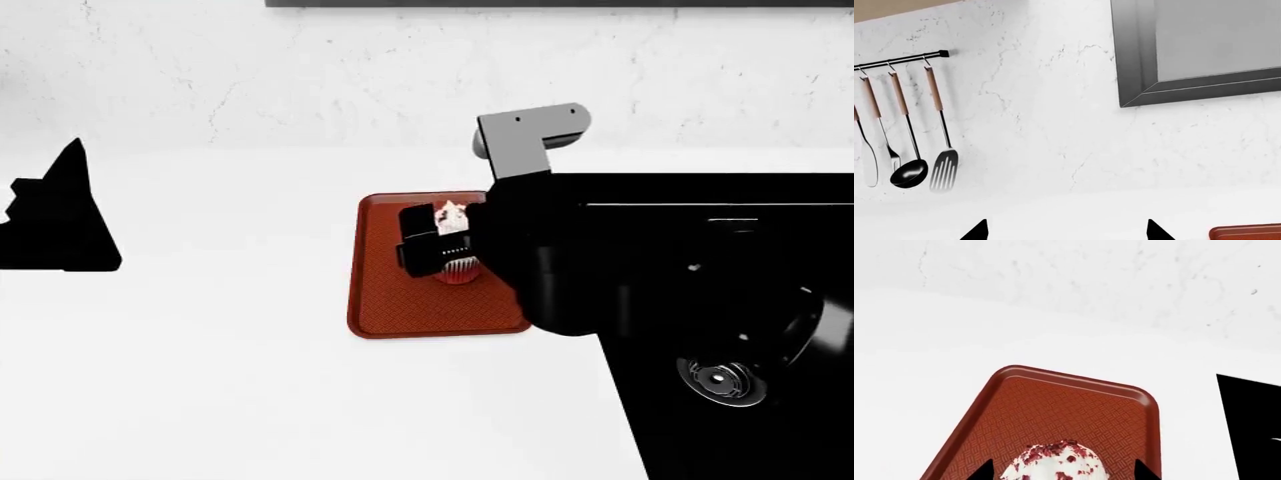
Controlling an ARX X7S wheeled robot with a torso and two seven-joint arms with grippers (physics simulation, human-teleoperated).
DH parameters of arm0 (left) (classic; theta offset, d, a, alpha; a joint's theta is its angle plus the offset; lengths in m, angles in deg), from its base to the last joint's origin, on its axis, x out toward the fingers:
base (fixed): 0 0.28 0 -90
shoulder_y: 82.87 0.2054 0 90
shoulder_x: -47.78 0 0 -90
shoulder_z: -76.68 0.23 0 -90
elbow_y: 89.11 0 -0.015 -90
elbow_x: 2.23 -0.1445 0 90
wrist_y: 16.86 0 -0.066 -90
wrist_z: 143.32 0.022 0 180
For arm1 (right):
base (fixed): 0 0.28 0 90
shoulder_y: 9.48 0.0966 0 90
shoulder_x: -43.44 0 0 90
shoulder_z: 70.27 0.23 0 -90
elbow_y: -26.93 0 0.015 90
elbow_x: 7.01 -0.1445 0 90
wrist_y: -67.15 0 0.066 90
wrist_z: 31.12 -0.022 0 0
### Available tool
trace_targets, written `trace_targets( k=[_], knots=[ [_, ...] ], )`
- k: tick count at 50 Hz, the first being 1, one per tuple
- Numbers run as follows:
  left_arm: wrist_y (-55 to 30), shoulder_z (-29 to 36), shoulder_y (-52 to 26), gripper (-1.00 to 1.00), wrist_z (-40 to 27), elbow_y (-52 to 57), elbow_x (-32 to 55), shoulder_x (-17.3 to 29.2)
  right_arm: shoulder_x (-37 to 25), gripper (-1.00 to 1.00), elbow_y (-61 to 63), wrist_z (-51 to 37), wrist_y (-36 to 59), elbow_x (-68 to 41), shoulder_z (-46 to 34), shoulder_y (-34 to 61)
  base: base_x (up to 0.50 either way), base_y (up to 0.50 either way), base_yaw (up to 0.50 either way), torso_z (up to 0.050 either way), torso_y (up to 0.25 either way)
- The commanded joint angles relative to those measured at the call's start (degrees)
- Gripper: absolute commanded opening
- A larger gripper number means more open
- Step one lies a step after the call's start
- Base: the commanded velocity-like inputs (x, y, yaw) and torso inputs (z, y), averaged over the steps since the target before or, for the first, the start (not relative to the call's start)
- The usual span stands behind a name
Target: Move the fresh-baked cupcake off the tray onto the counter, and place the bowl used for mixing into the sink.
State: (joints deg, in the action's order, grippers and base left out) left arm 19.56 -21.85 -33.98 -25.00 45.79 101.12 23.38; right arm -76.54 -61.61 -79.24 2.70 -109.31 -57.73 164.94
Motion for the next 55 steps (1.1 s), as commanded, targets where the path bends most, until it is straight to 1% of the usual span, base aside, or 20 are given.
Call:
trace_targets(
  k=[1,8,13,21,28,29,33,39,45,52,55],
  knots=[
    [0.13,0.15,-0.16,1.0,-0.21,-0.08,0.18,0.09,0.78,1.0,-0.98,1.29,0.04,0.12,-0.9,-1.2,0.0,0.0,0.0,0.0,0.0],
    [0.06,-0.7,1.17,1.0,0.53,0.0,-0.88,-0.22,1.1,1.0,-1.79,1.91,-0.45,0.47,-0.93,-1.91,0.0,0.0,0.0,0.0,0.0],
    [0.11,-0.14,0.52,1.0,0.17,-0.06,-0.54,-0.12,1.32,1.0,-2.1,2.19,-0.75,0.2,-0.88,-2.64,0.0,0.0,0.0,0.0,0.0],
    [0.27,-1.57,1.98,1.0,0.72,0.05,-0.83,-0.04,1.4,1.0,-2.42,2.34,-1.16,-0.13,-0.61,-3.22,0.0,0.0,0.0,0.0,0.0],
    [0.22,-1.87,2.6,1.0,1.02,0.08,-1.39,-0.25,1.75,1.0,-2.7,1.77,-0.52,1.56,-1.68,-2.97,0.0,0.0,0.0,0.0,0.0],
    [0.22,-1.86,2.52,1.0,1.1,-0.05,-1.38,-0.2,1.77,-1.0,-2.73,1.75,-0.54,1.31,-1.6,-3.08,0.0,0.0,0.0,0.0,0.0],
    [0.45,-1.76,2.16,1.0,0.29,0.24,-0.31,0.27,1.82,-1.0,-2.57,1.24,-0.29,2.12,-1.98,-2.81,0.0,0.0,0.0,0.0,0.0],
    [0.31,-2.23,3.11,1.0,1.04,0.23,-1.46,-0.25,1.58,-1.0,-2.15,1.29,-0.62,1.57,-1.34,-2.77,0.0,0.0,0.0,0.0,0.0],
    [0.51,-2.37,3.05,1.0,0.53,0.3,-0.75,0.12,1.21,-1.0,-1.04,0.74,-0.64,1.56,-0.8,-1.99,0.0,0.0,0.0,0.0,0.0],
    [0.4,-2.58,3.46,1.0,1.17,0.11,-1.56,-0.14,-0.58,-1.0,2.69,-1.93,-0.76,0.98,1.35,1.21,0.0,0.0,0.0,0.0,0.0],
    [0.52,-2.01,2.56,1.0,0.52,0.05,-0.64,0.32,-1.6,-1.0,4.94,-4.05,0.15,0.03,2.29,3.63,0.0,0.0,0.0,0.0,0.0]
  ],
)
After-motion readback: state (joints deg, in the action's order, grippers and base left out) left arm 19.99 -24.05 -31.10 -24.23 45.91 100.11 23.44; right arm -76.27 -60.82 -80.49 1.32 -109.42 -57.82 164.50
